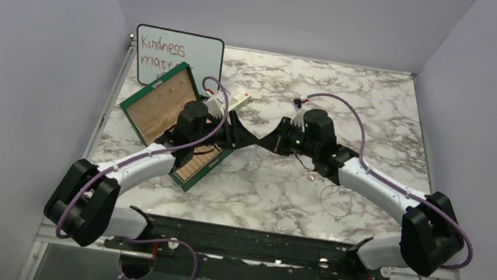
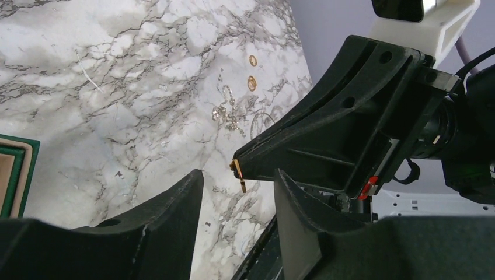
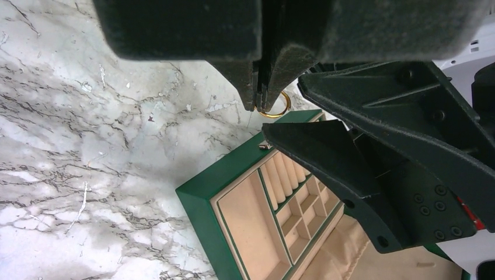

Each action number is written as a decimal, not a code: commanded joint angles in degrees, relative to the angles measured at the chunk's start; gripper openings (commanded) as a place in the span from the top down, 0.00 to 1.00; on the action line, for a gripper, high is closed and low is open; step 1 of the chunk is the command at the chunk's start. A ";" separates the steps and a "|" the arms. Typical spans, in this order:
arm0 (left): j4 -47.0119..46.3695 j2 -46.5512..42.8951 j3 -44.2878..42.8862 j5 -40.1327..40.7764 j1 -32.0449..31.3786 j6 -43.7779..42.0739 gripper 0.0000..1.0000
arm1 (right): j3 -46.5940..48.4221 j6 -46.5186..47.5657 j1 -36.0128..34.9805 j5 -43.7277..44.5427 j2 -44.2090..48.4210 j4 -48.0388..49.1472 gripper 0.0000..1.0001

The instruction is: Organize the mixed jewelry

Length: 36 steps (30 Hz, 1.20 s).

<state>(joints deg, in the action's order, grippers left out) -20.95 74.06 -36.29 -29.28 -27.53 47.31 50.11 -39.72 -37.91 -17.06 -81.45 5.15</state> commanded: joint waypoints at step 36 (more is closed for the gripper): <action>0.82 -1.79 -6.70 -6.62 1.41 -3.31 1.00 | -7.28 -5.95 -0.23 -4.03 12.47 15.87 0.47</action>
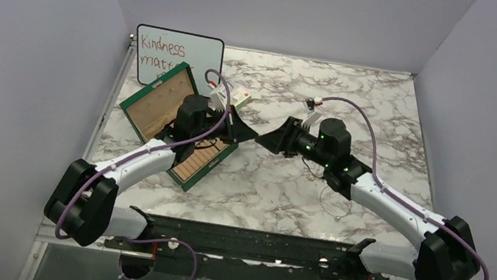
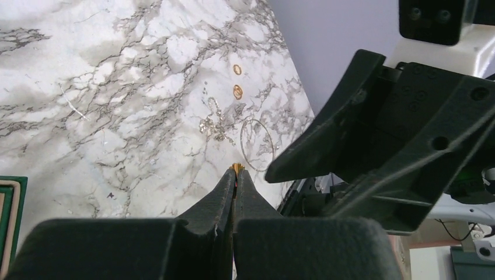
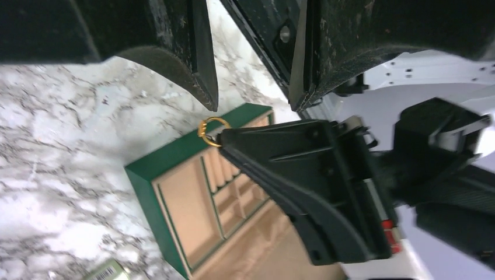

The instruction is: Organize the mixed jewelry

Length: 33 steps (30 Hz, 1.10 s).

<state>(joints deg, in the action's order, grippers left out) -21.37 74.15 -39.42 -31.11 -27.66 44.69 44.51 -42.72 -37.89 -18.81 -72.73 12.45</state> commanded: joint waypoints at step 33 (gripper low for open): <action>2.56 -4.63 -20.62 -26.39 4.05 9.95 1.00 | -7.32 -25.88 -0.18 -4.67 7.87 42.38 0.62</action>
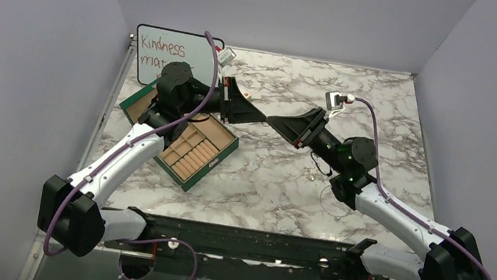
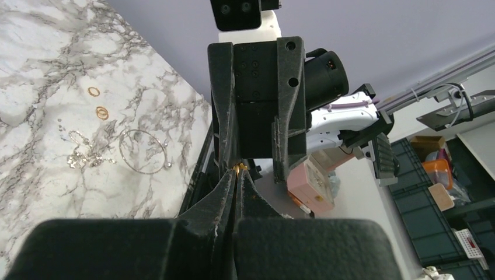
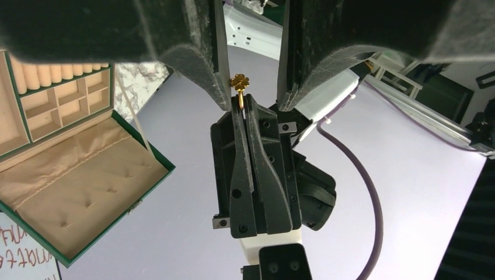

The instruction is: Organize the mixed jewelry

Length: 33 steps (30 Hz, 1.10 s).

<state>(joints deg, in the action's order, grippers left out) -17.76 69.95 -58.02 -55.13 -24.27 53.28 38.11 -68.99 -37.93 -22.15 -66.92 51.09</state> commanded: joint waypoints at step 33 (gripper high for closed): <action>-1.95 -1.69 -0.82 -0.79 1.57 1.75 0.80 | 1.20 5.76 -0.12 0.39 2.46 -7.08 0.89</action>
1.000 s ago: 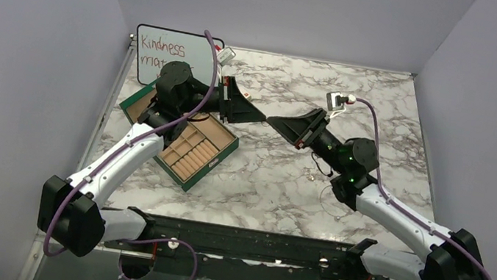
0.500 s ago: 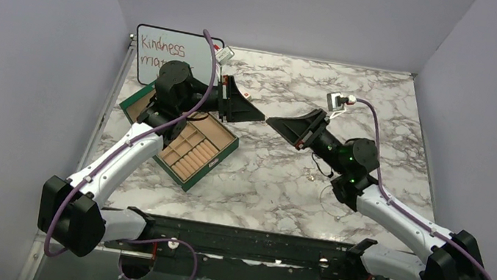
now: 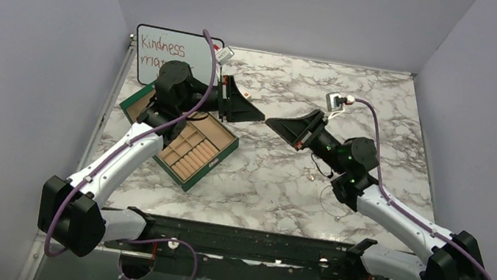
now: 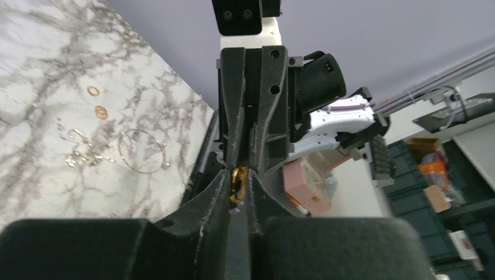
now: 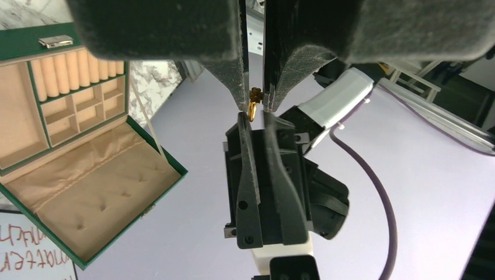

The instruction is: Organize the mixed jewelry

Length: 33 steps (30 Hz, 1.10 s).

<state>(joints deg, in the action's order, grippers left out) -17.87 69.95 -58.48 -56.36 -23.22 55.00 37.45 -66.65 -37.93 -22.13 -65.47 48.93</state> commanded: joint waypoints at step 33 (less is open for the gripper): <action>58.44 -16.56 -20.14 77.64 3.40 -41.68 0.17 | 63.02 60.54 -14.86 9.35 -49.48 -80.03 0.90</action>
<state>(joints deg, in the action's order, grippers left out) 37.43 53.54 -76.55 12.43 -18.59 16.40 95.83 -10.81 -51.62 -16.75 -111.22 -25.82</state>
